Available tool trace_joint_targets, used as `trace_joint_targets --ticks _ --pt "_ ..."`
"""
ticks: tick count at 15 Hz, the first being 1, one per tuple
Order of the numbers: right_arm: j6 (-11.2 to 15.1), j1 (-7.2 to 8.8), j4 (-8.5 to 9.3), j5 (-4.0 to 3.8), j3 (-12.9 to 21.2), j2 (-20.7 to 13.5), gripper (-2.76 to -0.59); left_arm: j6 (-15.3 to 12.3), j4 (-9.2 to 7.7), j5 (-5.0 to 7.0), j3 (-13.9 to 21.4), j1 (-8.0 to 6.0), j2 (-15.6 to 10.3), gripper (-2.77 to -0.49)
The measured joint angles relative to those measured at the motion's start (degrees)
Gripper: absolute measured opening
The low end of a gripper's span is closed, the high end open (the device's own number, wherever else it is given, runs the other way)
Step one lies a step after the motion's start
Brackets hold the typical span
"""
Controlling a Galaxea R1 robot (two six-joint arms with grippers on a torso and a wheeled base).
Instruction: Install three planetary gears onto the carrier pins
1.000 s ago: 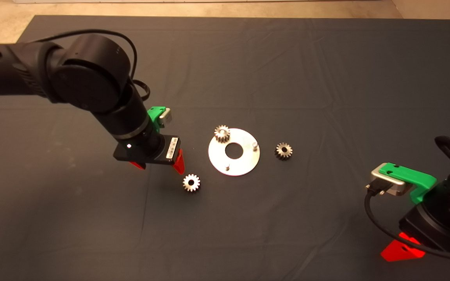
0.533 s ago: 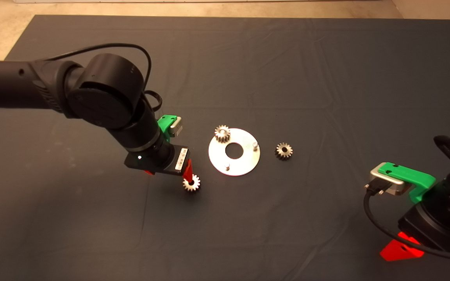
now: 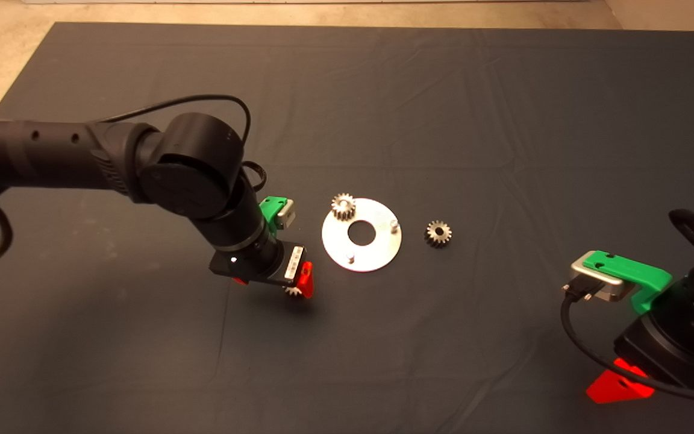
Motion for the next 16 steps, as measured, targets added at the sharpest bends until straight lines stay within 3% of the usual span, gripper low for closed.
trace_joint_targets --ticks 2,8,13,16 --pt "0.0 0.02 0.0 0.02 0.0 0.0 -0.61 1.2 0.17 -0.15 -2.4 0.0 2.3 -0.64" --pt "0.0 0.02 0.0 0.02 0.0 0.0 -0.61 3.6 0.41 -0.01 -6.7 0.17 3.0 -0.64" --pt "0.0 0.02 0.0 -0.04 0.0 -0.3 -0.61 3.7 0.35 -0.06 -6.8 3.04 3.4 -0.51" --pt "0.0 0.02 0.0 -0.06 0.0 -0.3 -0.61 3.8 0.37 -0.06 -6.8 2.99 3.3 -0.51"
